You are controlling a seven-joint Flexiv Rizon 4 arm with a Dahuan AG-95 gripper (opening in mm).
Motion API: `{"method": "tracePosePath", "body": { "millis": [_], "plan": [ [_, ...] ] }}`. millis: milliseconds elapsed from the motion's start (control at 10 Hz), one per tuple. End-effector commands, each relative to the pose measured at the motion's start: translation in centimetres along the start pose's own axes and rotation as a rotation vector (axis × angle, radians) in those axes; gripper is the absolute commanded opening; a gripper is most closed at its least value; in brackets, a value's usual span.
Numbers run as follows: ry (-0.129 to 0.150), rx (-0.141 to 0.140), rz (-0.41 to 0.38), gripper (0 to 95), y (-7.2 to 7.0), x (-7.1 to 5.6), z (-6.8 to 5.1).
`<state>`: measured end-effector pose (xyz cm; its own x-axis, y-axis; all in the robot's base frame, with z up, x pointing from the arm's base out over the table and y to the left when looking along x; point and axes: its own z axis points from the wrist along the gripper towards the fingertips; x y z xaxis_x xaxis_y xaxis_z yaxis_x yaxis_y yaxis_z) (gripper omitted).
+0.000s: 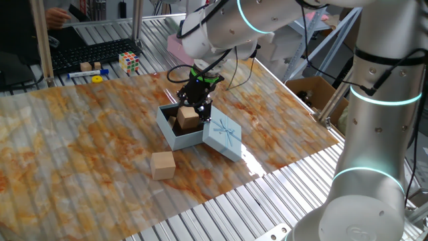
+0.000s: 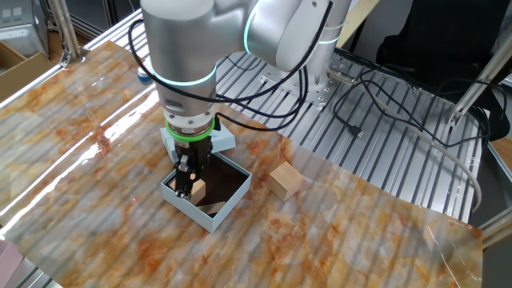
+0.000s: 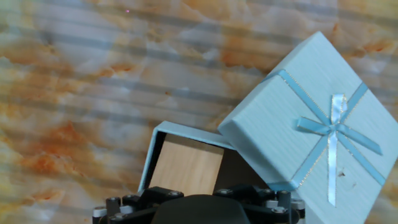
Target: Take everything out of the gift box
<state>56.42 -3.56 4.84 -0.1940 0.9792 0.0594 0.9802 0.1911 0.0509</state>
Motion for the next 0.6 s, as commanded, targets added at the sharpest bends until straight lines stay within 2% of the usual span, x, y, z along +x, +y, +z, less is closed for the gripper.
{"method": "tracePosePath", "body": {
  "millis": [100,300,500,600],
  "plan": [
    [-0.001,0.002,0.004,76.0,0.02,-0.05,0.01],
    [-0.007,-0.008,0.003,76.0,-0.01,-0.05,0.37],
    [-0.002,-0.011,0.003,76.0,0.38,-0.21,0.15],
    [-0.021,-0.009,-0.016,57.0,0.36,-0.22,0.27]
  ]
}}
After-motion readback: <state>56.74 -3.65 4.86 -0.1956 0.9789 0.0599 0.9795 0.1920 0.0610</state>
